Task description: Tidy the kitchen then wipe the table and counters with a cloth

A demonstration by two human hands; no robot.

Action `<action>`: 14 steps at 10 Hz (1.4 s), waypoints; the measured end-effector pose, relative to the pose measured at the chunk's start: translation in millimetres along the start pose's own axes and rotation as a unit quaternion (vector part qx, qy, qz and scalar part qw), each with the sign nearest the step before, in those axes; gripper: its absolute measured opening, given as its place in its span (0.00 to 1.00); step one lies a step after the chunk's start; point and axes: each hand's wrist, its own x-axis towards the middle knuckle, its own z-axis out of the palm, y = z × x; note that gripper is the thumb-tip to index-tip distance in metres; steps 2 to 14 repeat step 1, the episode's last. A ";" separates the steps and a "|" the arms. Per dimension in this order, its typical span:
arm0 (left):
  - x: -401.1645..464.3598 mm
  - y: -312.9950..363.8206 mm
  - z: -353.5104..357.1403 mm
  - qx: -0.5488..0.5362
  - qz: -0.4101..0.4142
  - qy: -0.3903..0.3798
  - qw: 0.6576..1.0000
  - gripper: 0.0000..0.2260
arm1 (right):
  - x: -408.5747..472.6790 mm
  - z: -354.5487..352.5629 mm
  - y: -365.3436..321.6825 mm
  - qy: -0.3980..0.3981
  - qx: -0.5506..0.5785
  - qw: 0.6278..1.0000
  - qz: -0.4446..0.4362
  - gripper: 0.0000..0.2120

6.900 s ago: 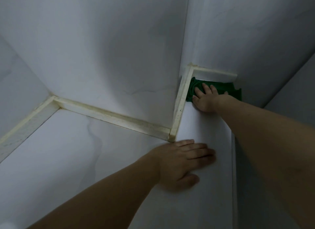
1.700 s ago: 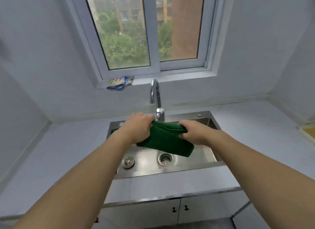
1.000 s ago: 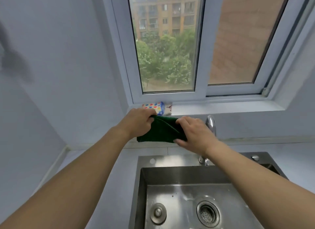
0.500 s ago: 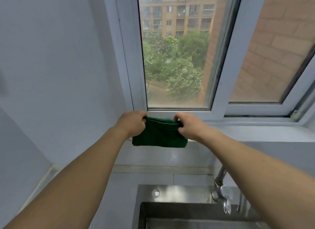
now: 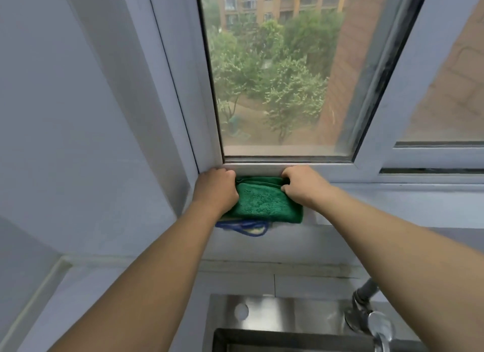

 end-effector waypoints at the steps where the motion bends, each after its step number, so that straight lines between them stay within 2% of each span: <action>1: -6.1 -0.7 0.5 -0.010 0.018 0.053 0.998 0.06 | -11.4 0.7 4.6 0.030 -0.015 0.999 -0.005 0.12; 14: -6.1 -0.7 0.5 -0.010 0.018 0.053 0.998 0.06 | -11.4 0.7 4.6 0.030 -0.015 0.999 -0.005 0.12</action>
